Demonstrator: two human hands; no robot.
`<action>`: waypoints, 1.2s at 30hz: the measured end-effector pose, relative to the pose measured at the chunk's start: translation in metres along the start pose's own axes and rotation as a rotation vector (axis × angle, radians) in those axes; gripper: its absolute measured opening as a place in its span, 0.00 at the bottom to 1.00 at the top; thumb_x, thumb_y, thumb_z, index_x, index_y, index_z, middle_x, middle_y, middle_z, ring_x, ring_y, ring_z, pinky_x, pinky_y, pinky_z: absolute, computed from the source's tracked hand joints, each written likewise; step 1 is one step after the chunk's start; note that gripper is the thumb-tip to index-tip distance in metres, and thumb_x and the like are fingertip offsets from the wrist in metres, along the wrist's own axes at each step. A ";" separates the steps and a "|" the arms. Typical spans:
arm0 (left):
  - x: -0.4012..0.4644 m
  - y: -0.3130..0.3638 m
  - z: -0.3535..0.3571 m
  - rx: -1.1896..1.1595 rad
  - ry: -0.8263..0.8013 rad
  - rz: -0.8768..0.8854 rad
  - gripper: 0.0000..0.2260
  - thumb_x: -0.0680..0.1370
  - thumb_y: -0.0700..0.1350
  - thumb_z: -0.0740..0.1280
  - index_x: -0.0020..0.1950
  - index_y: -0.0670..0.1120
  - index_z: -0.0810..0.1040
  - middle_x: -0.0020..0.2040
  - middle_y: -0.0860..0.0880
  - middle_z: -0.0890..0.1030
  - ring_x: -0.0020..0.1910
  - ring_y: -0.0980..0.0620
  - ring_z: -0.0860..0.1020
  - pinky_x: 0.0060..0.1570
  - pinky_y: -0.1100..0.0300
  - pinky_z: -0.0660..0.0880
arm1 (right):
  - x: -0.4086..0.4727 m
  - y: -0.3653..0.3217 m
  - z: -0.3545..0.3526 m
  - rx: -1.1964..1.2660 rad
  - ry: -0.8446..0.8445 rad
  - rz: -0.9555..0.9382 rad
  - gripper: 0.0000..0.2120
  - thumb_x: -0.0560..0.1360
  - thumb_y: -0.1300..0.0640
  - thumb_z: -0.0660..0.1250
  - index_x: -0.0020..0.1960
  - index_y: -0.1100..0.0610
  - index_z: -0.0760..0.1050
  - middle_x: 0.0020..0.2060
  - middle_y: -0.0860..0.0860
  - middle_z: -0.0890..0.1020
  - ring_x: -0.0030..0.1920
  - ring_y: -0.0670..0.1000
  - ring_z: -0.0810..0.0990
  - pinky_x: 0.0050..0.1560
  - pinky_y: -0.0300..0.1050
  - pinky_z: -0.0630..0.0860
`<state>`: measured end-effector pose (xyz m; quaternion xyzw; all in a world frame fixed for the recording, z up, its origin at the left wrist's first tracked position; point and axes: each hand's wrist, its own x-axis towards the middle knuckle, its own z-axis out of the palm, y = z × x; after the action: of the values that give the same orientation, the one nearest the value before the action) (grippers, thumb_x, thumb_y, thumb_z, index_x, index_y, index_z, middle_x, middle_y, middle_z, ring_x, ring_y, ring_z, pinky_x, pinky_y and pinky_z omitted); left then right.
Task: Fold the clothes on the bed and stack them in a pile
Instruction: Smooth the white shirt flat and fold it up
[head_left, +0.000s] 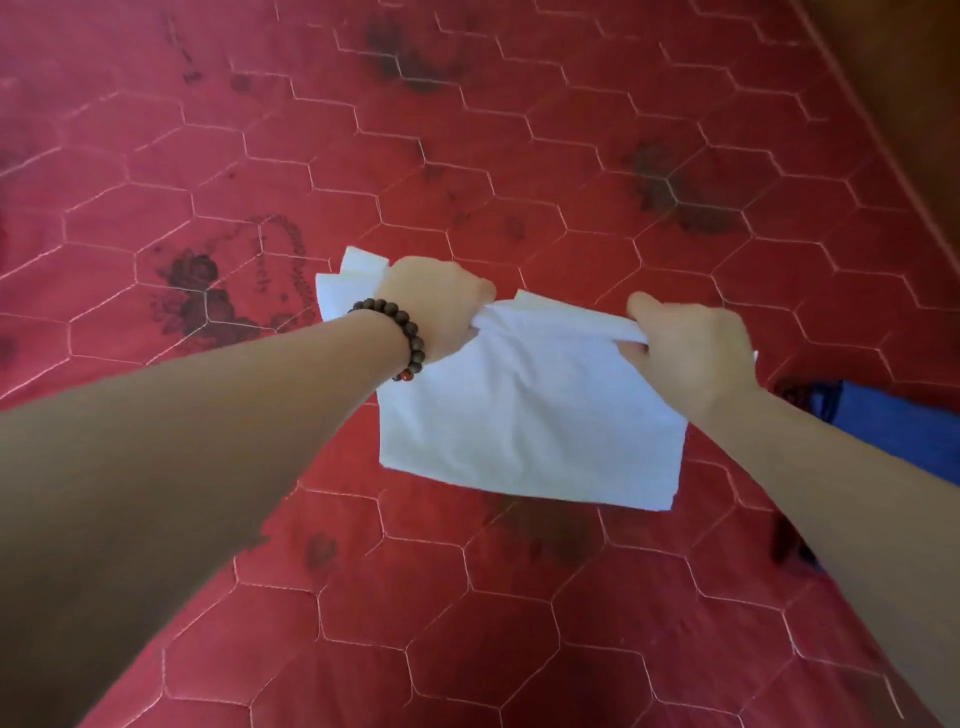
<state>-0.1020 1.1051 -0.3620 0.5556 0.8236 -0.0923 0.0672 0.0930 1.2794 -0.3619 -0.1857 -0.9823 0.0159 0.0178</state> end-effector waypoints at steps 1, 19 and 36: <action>0.006 -0.007 -0.018 0.011 0.067 -0.029 0.05 0.76 0.47 0.62 0.50 0.49 0.73 0.32 0.52 0.68 0.32 0.47 0.67 0.26 0.60 0.53 | 0.012 0.002 -0.016 -0.021 0.075 -0.002 0.11 0.68 0.60 0.74 0.39 0.59 0.70 0.22 0.52 0.69 0.23 0.58 0.72 0.29 0.42 0.59; -0.094 -0.012 0.048 0.022 -0.193 -0.048 0.16 0.75 0.36 0.57 0.61 0.47 0.68 0.57 0.49 0.73 0.56 0.47 0.71 0.54 0.56 0.65 | -0.060 -0.064 0.026 -0.048 -0.368 -0.183 0.15 0.74 0.62 0.65 0.60 0.59 0.73 0.45 0.55 0.78 0.44 0.60 0.78 0.40 0.48 0.67; -0.264 0.006 0.121 -0.630 0.002 -0.798 0.21 0.81 0.46 0.59 0.72 0.40 0.66 0.68 0.40 0.72 0.67 0.39 0.67 0.67 0.46 0.65 | -0.150 -0.254 0.053 0.314 -0.443 -0.389 0.10 0.77 0.53 0.63 0.46 0.60 0.76 0.35 0.54 0.77 0.36 0.59 0.76 0.35 0.47 0.63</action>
<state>0.0029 0.8411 -0.4238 0.1505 0.9596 0.1424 0.1903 0.1374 0.9867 -0.4097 0.0184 -0.9649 0.2034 -0.1653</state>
